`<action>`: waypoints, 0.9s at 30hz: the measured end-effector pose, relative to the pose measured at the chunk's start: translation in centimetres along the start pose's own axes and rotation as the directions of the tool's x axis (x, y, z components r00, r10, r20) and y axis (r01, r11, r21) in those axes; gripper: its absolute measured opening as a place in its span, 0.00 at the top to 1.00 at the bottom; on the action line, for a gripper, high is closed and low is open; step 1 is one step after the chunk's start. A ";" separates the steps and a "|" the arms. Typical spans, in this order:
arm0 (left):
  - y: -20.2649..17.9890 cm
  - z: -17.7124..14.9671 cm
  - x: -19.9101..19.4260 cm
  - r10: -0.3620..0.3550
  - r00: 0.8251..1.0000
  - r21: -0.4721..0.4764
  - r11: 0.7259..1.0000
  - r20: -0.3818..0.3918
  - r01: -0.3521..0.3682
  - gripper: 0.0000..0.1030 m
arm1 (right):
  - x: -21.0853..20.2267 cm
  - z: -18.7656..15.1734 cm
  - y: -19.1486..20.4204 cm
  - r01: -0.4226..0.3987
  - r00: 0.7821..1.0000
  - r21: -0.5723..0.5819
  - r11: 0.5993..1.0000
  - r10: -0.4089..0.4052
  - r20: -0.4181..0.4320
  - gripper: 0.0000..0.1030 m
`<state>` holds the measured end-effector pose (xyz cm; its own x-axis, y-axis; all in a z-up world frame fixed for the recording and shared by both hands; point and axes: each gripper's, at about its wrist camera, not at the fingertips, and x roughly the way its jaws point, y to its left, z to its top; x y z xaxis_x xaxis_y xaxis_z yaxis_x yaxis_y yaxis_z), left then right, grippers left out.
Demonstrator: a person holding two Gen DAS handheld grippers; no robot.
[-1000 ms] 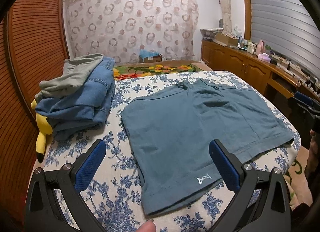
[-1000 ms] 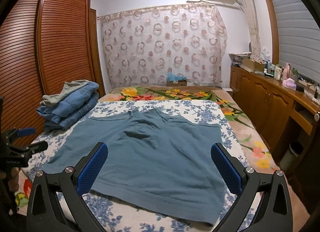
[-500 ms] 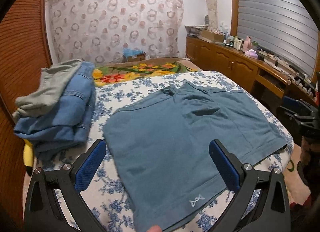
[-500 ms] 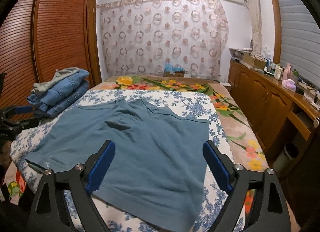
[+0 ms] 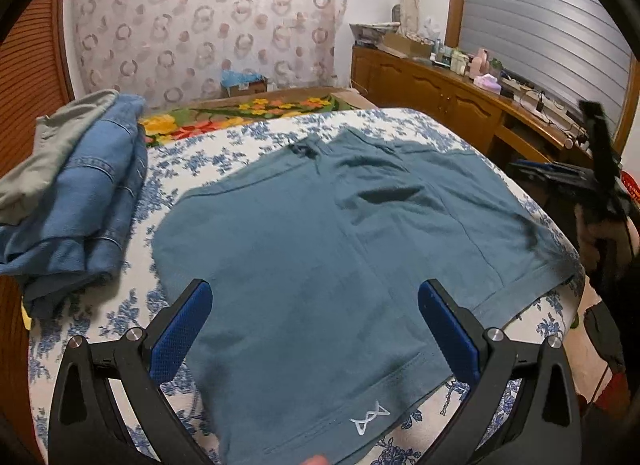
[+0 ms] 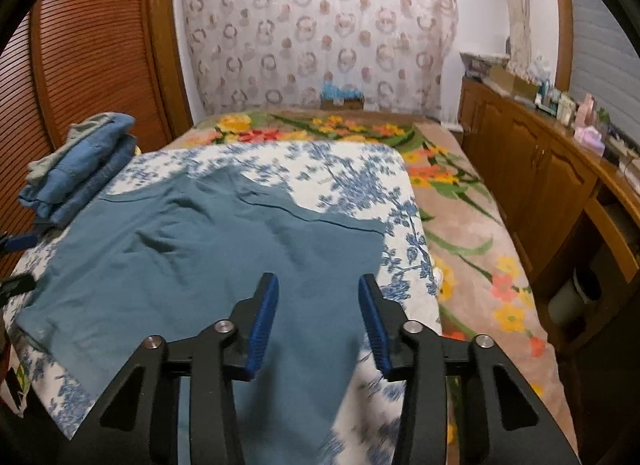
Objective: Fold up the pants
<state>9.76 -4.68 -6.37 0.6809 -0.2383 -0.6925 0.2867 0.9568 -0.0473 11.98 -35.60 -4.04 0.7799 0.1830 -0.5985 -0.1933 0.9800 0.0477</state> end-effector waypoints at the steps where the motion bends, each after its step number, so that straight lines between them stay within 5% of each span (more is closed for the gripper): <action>1: -0.1 -0.1 0.2 -0.003 1.000 0.000 1.000 -0.007 0.003 0.00 | 0.6 0.5 -0.4 -0.005 1.000 0.012 1.000 0.005 -0.018 0.64; 12: 0.5 -1.0 2.6 -0.023 0.997 -0.024 0.999 -0.072 0.021 0.00 | 4.5 4.6 -3.0 0.014 0.991 0.085 0.996 -0.002 -0.134 0.68; 19: 1.0 -1.6 3.4 -0.019 0.996 -0.032 0.999 -0.088 0.016 0.00 | 4.6 5.1 -3.2 -0.021 0.993 0.108 0.994 0.033 -0.114 0.97; 23: 1.4 -1.7 3.3 -0.035 0.996 -0.049 0.998 -0.083 0.031 0.00 | 2.6 4.8 -5.3 -0.001 1.000 0.185 0.983 0.003 -0.015 0.99; 27: 1.5 -1.8 3.1 -0.037 0.996 -0.054 0.998 -0.077 0.033 0.00 | 2.1 4.4 -5.8 0.031 0.999 0.177 0.984 -0.026 -0.029 0.99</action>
<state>11.06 -3.64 -9.88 0.6159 -0.2600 -0.7437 0.2718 0.9561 -0.1091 17.33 -40.58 -2.01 0.7671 0.1546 -0.6226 -0.0605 0.9836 0.1698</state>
